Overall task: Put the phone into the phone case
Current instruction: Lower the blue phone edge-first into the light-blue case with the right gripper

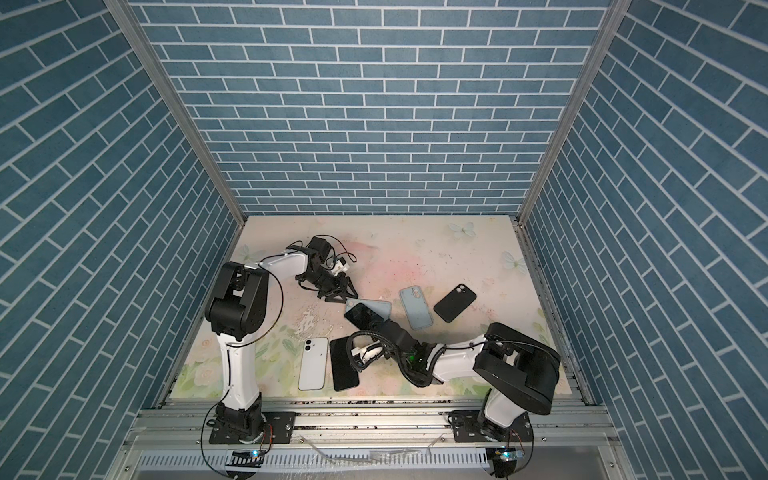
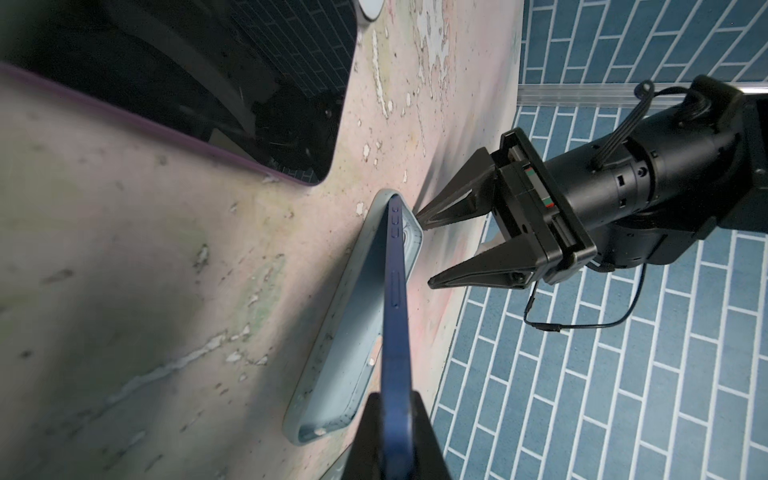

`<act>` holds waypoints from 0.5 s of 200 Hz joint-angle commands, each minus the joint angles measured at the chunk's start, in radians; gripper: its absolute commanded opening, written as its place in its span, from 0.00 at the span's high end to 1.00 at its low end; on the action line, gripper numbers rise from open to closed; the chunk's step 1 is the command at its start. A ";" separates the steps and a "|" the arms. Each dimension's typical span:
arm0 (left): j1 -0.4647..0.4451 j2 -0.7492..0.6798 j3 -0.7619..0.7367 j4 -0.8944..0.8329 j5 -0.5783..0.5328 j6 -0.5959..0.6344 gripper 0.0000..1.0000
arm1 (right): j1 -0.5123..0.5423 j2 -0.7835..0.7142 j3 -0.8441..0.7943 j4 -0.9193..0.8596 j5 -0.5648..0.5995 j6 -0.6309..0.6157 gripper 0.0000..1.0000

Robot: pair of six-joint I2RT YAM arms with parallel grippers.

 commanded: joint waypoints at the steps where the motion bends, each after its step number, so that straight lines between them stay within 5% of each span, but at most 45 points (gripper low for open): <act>1: -0.007 0.009 0.012 0.008 0.041 -0.003 0.49 | 0.001 -0.008 -0.001 -0.050 -0.063 -0.032 1.00; 100: -0.056 0.020 -0.004 0.069 0.140 -0.051 0.49 | -0.023 0.075 0.086 -0.038 -0.105 -0.071 1.00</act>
